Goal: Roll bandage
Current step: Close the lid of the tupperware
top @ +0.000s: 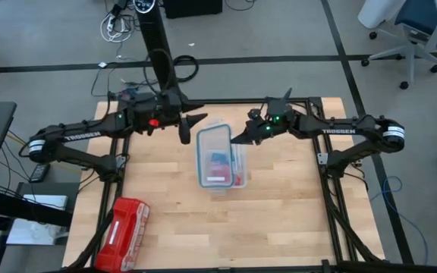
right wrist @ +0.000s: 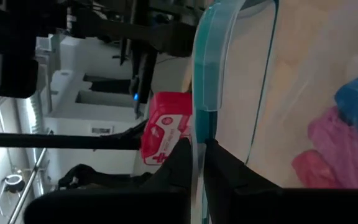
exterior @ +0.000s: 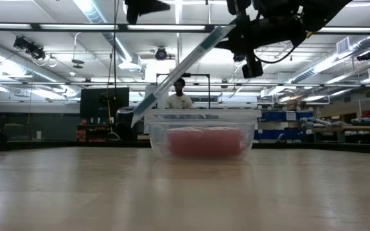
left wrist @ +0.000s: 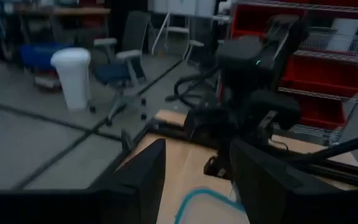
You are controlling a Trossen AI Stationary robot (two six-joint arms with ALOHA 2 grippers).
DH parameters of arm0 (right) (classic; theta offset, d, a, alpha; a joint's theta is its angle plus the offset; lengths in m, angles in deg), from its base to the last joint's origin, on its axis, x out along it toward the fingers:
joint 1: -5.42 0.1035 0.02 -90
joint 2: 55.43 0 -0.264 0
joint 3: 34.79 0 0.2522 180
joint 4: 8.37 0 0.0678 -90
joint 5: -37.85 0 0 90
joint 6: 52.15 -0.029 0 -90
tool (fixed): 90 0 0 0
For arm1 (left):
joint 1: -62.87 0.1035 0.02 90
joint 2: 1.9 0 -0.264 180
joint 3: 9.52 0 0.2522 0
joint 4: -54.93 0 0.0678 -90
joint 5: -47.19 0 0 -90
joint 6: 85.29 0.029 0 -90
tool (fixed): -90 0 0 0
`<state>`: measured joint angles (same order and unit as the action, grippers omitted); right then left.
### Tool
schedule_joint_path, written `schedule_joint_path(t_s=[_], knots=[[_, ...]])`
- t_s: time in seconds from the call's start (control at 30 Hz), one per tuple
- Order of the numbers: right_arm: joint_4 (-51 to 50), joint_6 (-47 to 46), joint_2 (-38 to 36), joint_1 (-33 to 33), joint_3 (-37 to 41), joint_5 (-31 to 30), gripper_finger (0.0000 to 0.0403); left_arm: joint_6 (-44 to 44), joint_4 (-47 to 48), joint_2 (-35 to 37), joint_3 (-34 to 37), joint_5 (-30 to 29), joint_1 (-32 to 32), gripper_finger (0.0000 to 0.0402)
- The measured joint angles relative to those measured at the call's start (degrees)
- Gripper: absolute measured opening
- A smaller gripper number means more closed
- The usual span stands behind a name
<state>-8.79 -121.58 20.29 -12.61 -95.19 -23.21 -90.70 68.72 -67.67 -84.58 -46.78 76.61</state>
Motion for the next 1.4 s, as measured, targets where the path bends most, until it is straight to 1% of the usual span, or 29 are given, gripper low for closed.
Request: schedule_joint_path(t_s=[0.1,0.23,0.33,0.47,0.6,0.77,0.93,1.17,1.4], knots=[[-0.41,-0.9,0.35,0.71,0.09,-0.02,0.0019,-2.62,-3.22,0.95,4.18,-0.12,0.02,0.0172],[-2.01,-1.02,-1.11,0.79,0.08,-0.26,0.0019,-4.92,-4.7,3.55,8.62,0.62,-0.04,0.0159],[-7.61,0.16,-2.7,0.58,0.02,-1.25,0.0018,-5.18,-3.57,4.29,10.41,2.95,-0.51,0.0157],[-14.36,1.81,-3.43,0.51,0.02,-2.13,0.002,-5.1,-1.16,4.31,10.7,3.63,-1.5,0.0157],[-19.15,3.49,-3.46,0.51,0.02,-3.69,0.002,-4.29,-1.01,4.29,10.7,3.35,-1.86,0.0157],[-22.63,5.05,-3.48,0.25,0.02,-7.11,0.0022,-4.26,-1.01,4.29,10.7,3.47,-1.86,0.0157],[-26.24,5.98,-3.5,-0.35,0.02,-9.26,0.002,-4.26,-0.31,4.29,10.7,6.27,-1.86,0.0157],[-33.04,8.69,-3.5,-0.39,0.02,-13.68,0.0021,-4.0,0.13,4.27,10.68,6.39,-1.88,0.0157],[-34.41,10.48,-2.09,-1.72,-0.02,-16.26,0.0023,-4.14,0.05,3.9,10.68,7.72,-1.88,0.0157]])
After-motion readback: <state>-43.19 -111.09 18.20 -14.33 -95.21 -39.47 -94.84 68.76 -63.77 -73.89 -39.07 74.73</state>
